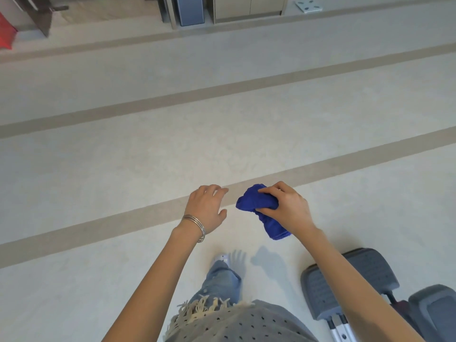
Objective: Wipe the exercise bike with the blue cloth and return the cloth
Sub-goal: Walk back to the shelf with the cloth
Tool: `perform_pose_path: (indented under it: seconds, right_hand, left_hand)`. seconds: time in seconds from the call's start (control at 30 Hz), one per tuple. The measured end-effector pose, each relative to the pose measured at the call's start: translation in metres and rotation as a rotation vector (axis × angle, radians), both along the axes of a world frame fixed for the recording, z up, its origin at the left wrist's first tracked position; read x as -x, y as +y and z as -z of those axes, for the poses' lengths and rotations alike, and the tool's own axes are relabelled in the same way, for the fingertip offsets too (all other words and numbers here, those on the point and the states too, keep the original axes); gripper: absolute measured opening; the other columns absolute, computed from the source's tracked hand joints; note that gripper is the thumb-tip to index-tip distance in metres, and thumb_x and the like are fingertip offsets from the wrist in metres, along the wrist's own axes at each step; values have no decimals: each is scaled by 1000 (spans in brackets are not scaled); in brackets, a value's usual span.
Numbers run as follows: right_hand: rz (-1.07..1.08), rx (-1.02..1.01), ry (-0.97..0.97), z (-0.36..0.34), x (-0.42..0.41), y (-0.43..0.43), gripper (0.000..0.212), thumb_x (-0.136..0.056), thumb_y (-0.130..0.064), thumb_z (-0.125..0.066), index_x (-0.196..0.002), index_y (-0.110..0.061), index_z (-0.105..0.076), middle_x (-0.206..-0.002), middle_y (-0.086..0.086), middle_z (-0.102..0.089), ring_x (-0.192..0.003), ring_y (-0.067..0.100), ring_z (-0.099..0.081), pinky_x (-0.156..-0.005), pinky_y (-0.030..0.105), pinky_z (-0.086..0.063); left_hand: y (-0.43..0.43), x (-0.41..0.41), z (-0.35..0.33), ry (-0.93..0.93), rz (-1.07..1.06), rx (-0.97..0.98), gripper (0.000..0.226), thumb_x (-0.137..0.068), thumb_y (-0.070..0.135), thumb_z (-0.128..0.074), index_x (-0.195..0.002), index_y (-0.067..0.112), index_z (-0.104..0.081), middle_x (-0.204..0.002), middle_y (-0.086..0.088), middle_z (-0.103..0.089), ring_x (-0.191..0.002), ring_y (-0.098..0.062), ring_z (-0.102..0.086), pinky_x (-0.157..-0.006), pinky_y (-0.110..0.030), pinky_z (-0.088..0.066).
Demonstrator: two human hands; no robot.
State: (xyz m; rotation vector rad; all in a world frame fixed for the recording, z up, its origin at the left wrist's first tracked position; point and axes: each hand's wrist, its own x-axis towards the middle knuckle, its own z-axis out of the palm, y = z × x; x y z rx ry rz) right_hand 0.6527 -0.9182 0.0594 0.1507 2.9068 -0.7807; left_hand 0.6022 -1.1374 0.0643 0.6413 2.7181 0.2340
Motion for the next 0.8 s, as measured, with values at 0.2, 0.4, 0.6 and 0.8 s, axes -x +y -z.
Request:
perform_pose_path:
  seconds: [0.2, 0.4, 0.6, 0.8]
  right_hand:
    - [31, 14, 21, 1, 73, 1, 39, -74, -47, -69, -111, -40, -59, -103, -13, -56, -88, 10, -57, -64, 24, -39]
    - [33, 10, 9, 6, 136, 31, 41, -73, -48, -69, -112, -39, -59, -103, -13, -55, -89, 10, -57, -64, 24, -39]
    - [-17, 29, -3, 18, 204, 79, 41, -74, -46, -70, -113, -37, -60, -104, -11, -57, -91, 11, -57, -67, 23, -39]
    - [-47, 26, -24, 14, 282, 156, 41, -76, -43, -70, -115, -35, -60, -108, -9, -57, -97, 13, -57, -71, 26, -44]
  left_hand:
    - [10, 78, -1, 15, 17, 56, 57, -90, 35, -48, -143, 27, -28, -146, 3, -33, -133, -23, -32, -112, -39, -25]
    - [37, 134, 1, -20, 34, 54, 58, -90, 35, -48, -143, 26, -27, -147, 2, -33, -133, -24, -32, -111, -37, -26]
    - [81, 195, 8, -39, -3, 90, 58, -90, 34, -47, -144, 26, -25, -148, 2, -32, -134, -23, -31, -111, -37, -26]
    - [151, 266, 1, -6, -19, 107, 57, -91, 34, -46, -143, 26, -25, -148, 3, -32, -135, -23, -30, -114, -39, -24]
